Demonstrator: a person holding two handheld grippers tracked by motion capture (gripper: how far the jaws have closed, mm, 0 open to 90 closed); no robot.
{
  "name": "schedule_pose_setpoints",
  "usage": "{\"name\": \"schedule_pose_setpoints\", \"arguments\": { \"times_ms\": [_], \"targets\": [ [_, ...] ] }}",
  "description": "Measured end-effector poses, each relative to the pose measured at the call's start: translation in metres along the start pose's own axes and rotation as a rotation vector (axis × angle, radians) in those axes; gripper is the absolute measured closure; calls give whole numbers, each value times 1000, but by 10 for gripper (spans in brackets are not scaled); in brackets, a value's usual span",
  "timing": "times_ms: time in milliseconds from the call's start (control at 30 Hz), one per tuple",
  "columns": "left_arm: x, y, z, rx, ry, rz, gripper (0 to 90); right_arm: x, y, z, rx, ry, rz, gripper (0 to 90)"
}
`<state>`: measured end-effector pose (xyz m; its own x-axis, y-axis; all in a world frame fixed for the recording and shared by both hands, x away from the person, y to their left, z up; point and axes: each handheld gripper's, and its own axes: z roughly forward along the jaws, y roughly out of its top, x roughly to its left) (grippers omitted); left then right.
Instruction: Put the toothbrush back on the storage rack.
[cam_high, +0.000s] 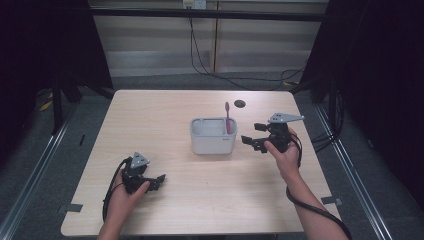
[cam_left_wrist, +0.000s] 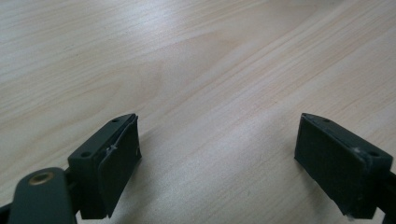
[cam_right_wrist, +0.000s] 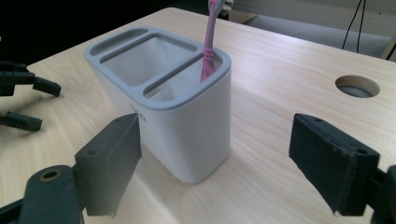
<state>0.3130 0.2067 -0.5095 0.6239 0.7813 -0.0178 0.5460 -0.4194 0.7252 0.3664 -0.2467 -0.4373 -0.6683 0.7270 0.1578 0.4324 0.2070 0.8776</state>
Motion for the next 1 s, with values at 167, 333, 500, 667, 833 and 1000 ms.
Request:
{"name": "schedule_pose_setpoints", "arguments": {
  "times_ms": [167, 333, 500, 667, 833, 1000],
  "targets": [
    [0, 0, 0, 0, 0, 0, 137, 0, -8, -5, 29, 4, -17, 160],
    [0, 0, 0, 3, -1, 3, 137, -1, -17, -6, 63, 12, -33, 158],
    [0, 0, 0, 1, 0, 1, 137, -1, -27, -6, 88, 10, -40, 158],
    [0, 0, 0, -1, 0, -2, 137, -1, -33, -6, 104, 16, -41, 158],
    [0, 0, 0, 3, 0, 4, 136, -2, -39, -6, 125, 18, -48, 157],
    [0, 0, 0, 0, 0, 0, 136, -5, -45, -7, 143, 10, -50, 158]
  ]
}}
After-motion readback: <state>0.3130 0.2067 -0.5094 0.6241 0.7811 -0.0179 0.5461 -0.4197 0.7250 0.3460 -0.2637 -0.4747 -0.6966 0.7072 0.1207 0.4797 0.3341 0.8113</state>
